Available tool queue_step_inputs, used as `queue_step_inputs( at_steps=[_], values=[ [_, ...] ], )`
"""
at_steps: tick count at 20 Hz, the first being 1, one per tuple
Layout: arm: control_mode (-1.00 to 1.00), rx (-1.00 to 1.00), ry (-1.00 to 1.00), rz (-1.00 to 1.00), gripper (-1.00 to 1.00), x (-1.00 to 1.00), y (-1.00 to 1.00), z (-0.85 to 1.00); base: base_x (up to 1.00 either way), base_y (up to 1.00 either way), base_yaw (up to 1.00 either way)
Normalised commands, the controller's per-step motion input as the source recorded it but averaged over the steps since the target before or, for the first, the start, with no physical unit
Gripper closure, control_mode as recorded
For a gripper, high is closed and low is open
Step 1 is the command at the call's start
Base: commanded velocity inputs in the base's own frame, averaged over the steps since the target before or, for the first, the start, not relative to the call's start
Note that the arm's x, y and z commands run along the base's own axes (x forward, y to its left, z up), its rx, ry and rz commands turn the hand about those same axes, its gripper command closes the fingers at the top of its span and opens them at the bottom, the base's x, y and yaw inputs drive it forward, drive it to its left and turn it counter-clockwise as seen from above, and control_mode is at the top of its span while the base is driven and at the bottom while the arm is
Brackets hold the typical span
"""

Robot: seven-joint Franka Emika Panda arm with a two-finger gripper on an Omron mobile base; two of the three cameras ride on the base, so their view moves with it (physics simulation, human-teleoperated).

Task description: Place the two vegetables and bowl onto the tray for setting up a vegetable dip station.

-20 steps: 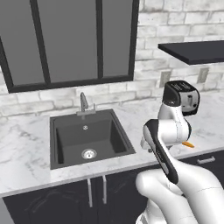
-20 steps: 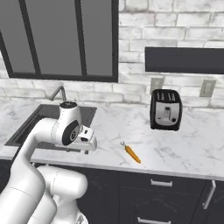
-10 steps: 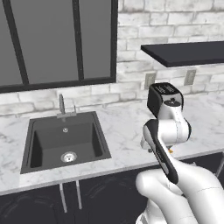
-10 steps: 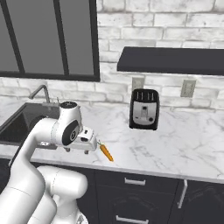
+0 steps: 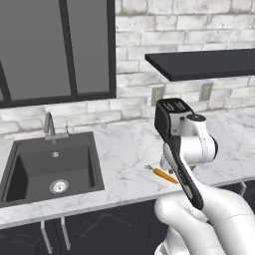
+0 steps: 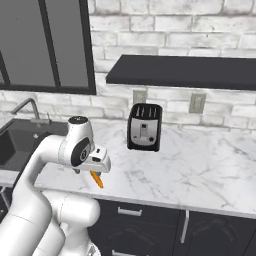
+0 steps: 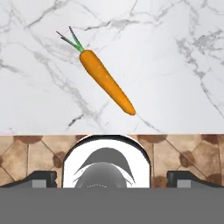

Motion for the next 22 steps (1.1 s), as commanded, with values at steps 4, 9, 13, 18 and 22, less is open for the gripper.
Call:
queue_step_inputs(
  at_steps=[4, 9, 13, 18, 22],
  values=[
    [1.00, 0.00, 0.00, 0.00, -1.00, 0.00, 0.00, 0.00, 0.48, -0.35, 0.00],
    [1.00, 0.00, 0.00, 0.00, -1.00, 0.00, 0.00, 0.00, 0.15, -0.23, -0.03],
    [1.00, 0.00, 0.00, 0.00, -1.00, 0.00, 0.00, 0.00, 0.00, -0.01, -0.01],
    [1.00, 0.00, 0.00, 0.00, -1.00, 0.00, 0.00, 0.00, 0.00, 0.00, 0.00],
    [1.00, 0.00, 0.00, 0.00, -1.00, 0.00, 0.00, 0.00, 0.00, 0.00, 0.00]
  ],
)
